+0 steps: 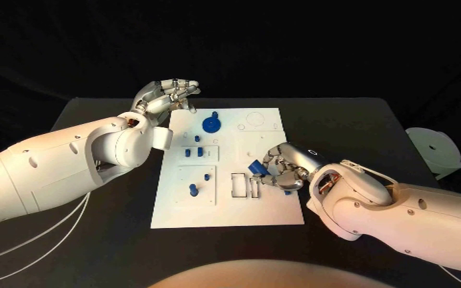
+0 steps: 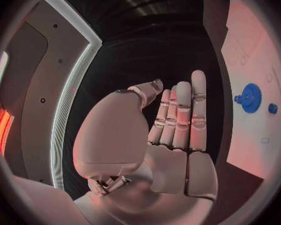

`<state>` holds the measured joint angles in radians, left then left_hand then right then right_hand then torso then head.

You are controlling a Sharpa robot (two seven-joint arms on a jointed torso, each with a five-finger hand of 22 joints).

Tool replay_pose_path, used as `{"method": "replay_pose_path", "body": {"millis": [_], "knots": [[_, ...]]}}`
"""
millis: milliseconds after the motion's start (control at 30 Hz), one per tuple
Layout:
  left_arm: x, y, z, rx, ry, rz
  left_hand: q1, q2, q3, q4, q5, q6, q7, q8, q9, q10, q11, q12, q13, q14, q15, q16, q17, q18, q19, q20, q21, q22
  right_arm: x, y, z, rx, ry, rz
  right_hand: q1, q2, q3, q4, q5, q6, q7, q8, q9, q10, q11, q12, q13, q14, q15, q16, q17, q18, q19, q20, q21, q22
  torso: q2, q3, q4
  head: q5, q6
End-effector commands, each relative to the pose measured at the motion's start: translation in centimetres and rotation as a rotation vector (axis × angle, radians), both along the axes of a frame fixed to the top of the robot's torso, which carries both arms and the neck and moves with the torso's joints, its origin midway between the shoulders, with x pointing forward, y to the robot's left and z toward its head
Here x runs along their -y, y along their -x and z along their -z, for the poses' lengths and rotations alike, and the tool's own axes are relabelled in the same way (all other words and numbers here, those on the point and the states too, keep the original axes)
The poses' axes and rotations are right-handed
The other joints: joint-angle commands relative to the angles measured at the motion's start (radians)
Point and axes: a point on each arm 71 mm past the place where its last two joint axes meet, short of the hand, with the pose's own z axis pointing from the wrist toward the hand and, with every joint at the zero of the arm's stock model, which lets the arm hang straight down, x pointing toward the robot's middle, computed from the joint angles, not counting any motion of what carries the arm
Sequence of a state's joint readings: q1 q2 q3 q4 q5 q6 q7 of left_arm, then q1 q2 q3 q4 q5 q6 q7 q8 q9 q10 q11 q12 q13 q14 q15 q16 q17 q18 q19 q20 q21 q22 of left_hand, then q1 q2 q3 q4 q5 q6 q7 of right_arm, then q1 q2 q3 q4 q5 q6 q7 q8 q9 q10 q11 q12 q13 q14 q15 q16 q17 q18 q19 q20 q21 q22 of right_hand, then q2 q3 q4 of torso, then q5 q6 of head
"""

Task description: Assemble the parts on the task board

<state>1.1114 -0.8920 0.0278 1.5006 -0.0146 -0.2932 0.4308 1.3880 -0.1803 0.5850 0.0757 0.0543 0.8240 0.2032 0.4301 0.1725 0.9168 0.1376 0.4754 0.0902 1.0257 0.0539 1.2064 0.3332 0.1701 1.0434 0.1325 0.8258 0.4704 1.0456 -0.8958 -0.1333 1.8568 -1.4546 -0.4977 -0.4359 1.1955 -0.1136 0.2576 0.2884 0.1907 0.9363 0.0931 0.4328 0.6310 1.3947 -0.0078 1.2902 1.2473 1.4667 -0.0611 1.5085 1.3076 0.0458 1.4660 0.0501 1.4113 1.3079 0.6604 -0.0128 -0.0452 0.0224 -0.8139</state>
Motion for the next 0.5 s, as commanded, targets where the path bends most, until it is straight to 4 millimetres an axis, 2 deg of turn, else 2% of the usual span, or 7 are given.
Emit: {"method": "replay_pose_path", "body": {"millis": [33,233,367,400,433,467,500], "knots": [[0.3,0.0,-0.1,0.007,0.008,0.019,-0.009,-0.003,-0.003,0.002,0.002,-0.007,-0.001,0.006,0.001,-0.006,-0.002,0.004,0.001,-0.006,0.002,0.004,-0.001,0.014,-0.002,0.008,-0.006,-0.001,-0.8,0.2,0.0,-0.028,-0.026,-0.026,0.017,0.037,0.007,0.003,0.005,0.035,-0.025,0.008,0.014,0.007,0.001,0.003,-0.001,0.07,-0.008,0.004,0.077,-0.012,0.042,-0.007,0.005,0.216,0.002,-0.0011,0.002,0.0,0.0],[0.3,0.0,-0.1,0.007,0.01,0.022,-0.011,-0.002,-0.003,0.003,0.002,-0.008,-0.001,0.009,0.002,-0.009,-0.002,0.005,0.002,-0.006,0.002,0.005,-0.001,0.014,-0.002,0.009,-0.007,-0.002,-2.3,0.3,0.8,-0.088,0.001,-0.077,-0.054,0.056,0.003,0.004,0.003,0.048,-0.027,0.006,0.016,0.01,0.0,-0.005,-0.006,0.07,-0.009,0.005,0.081,-0.012,0.043,-0.009,0.005,0.217,0.002,-0.002,0.0064,-0.002,-0.001],[0.3,0.0,-0.1,0.007,0.009,0.022,-0.011,-0.002,-0.003,0.003,0.002,-0.008,-0.001,0.009,0.002,-0.009,-0.002,0.005,0.002,-0.006,0.002,0.005,-0.001,0.014,-0.002,0.009,-0.007,-0.002,-2.9,0.4,1.4,-0.125,0.025,-0.1,-0.089,0.058,-0.005,0.005,-0.002,0.053,-0.029,0.006,0.019,0.014,-0.002,-0.006,-0.004,0.071,-0.01,0.006,0.083,-0.012,0.043,-0.01,0.005,0.218,0.003,-0.0028,0.0069,-0.001,-0.003],[0.3,0.1,-0.1,0.007,0.009,0.021,-0.011,-0.002,-0.003,0.003,0.002,-0.008,-0.001,0.009,0.002,-0.009,-0.002,0.005,0.002,-0.006,0.002,0.005,-0.001,0.014,-0.002,0.009,-0.007,-0.002,-3.0,0.4,1.6,-0.132,0.03,-0.103,-0.122,0.06,-0.016,0.006,-0.004,0.057,-0.031,0.007,0.021,0.016,-0.002,-0.006,-0.002,0.071,-0.011,0.006,0.084,-0.012,0.043,-0.011,0.004,0.218,0.003,-0.0031,0.0066,-0.001,-0.003],[0.3,0.1,-0.1,0.007,0.009,0.021,-0.011,-0.002,-0.003,0.003,0.002,-0.008,-0.001,0.009,0.002,-0.009,-0.002,0.005,0.002,-0.006,0.002,0.005,-0.001,0.014,-0.002,0.009,-0.007,-0.002,-3.1,0.4,1.7,-0.14,0.035,-0.106,-0.127,0.06,-0.019,0.005,0.003,0.057,-0.031,0.007,0.021,0.017,-0.003,-0.006,-0.002,0.071,-0.011,0.006,0.084,-0.012,0.043,-0.011,0.004,0.218,0.003,-0.0033,0.0067,0.0,-0.003],[0.3,0.1,-0.1,0.007,0.009,0.022,-0.011,-0.002,-0.003,0.003,0.002,-0.008,-0.001,0.009,0.002,-0.009,-0.002,0.005,0.002,-0.006,0.002,0.005,-0.001,0.014,-0.002,0.009,-0.007,-0.002,-3.2,0.4,2.0,-0.148,0.043,-0.107,-0.158,0.058,-0.037,0.004,0.045,0.061,-0.034,0.009,0.025,0.021,-0.006,-0.004,0.002,0.071,-0.014,0.007,0.086,-0.012,0.043,-0.013,0.006,0.218,0.003,-0.0033,0.0068,0.0,-0.004],[0.3,0.1,-0.1,0.007,0.009,0.022,-0.011,-0.002,-0.003,0.003,0.002,-0.008,-0.001,0.009,0.002,-0.009,-0.002,0.005,0.002,-0.006,0.002,0.005,-0.001,0.014,-0.002,0.009,-0.007,-0.002,-3.2,0.4,2.1,-0.15,0.048,-0.108,-0.166,0.057,-0.044,0.005,0.046,0.072,-0.037,0.016,0.029,0.041,-0.009,0.032,0.044,0.07,-0.015,0.006,0.084,-0.012,0.043,-0.014,0.004,0.218,0.004,-0.0032,0.0073,0.0,-0.004]]}}
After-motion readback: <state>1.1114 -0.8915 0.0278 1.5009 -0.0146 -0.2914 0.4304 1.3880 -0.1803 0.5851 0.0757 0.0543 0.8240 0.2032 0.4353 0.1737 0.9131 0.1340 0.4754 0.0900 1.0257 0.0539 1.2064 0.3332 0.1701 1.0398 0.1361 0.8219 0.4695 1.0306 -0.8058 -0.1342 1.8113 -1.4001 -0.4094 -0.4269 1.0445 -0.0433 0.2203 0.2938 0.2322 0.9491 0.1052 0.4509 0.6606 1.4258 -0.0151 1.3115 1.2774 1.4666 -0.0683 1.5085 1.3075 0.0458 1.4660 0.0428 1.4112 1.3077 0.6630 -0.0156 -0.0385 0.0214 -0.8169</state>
